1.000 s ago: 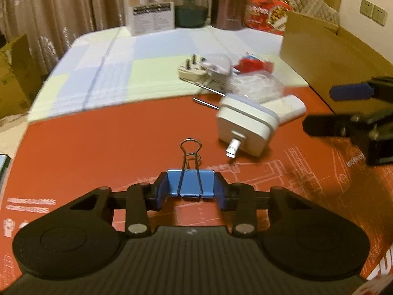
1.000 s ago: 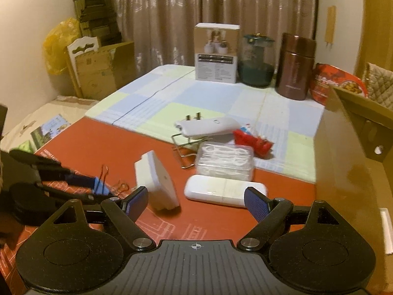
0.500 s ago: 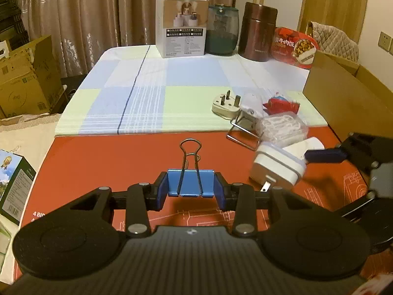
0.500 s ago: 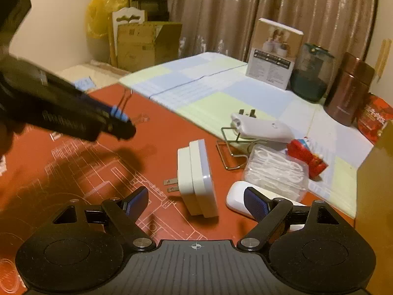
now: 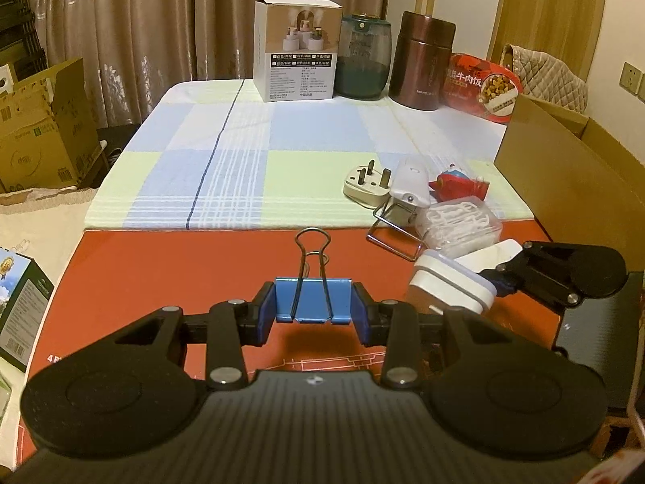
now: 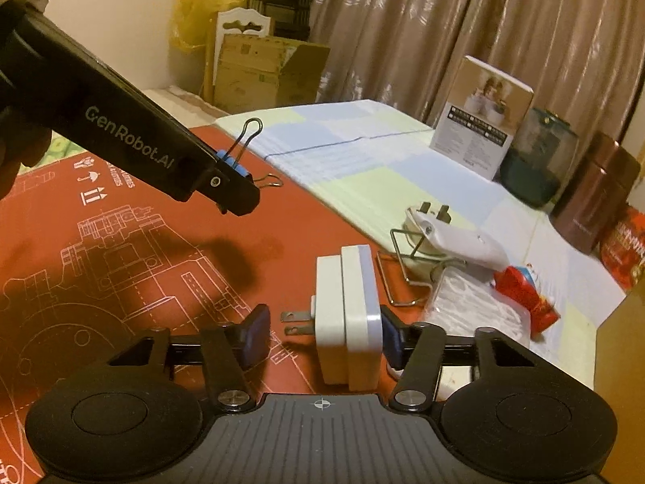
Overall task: Organize rigid objects
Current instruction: 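Grasp the white plug adapter with the right tool while the left tool holds the clip, then carry both items over the box and open the left tool to drop the clip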
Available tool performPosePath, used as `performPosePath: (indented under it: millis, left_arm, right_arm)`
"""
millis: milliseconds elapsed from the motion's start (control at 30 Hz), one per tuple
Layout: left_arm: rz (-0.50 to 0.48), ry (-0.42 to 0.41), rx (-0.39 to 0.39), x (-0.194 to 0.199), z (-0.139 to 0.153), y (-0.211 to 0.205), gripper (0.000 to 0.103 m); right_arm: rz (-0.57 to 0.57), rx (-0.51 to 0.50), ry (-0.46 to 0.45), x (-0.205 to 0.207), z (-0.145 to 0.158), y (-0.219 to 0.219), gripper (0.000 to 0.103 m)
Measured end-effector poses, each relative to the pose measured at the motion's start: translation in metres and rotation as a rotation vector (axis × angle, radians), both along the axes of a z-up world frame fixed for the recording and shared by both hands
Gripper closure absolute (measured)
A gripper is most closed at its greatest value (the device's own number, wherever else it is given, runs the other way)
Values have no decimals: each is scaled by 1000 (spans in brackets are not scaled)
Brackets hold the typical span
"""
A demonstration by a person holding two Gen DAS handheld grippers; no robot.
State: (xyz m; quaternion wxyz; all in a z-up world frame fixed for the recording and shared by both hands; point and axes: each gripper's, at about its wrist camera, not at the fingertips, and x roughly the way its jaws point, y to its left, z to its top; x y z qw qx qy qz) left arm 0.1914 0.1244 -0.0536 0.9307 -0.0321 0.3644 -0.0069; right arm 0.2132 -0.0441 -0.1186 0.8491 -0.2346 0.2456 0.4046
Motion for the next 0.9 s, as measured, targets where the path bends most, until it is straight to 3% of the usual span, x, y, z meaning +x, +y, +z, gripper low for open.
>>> performPosePath:
  millis: [500, 900]
  left_arm:
    - [-1, 4, -4, 0, 0, -2, 69]
    - [-39, -78, -21, -5, 35, -22, 69]
  right_arm:
    - [-20, -18, -17, -3, 6, -1, 57]
    - [-200, 124, -37, -12, 73, -41, 57]
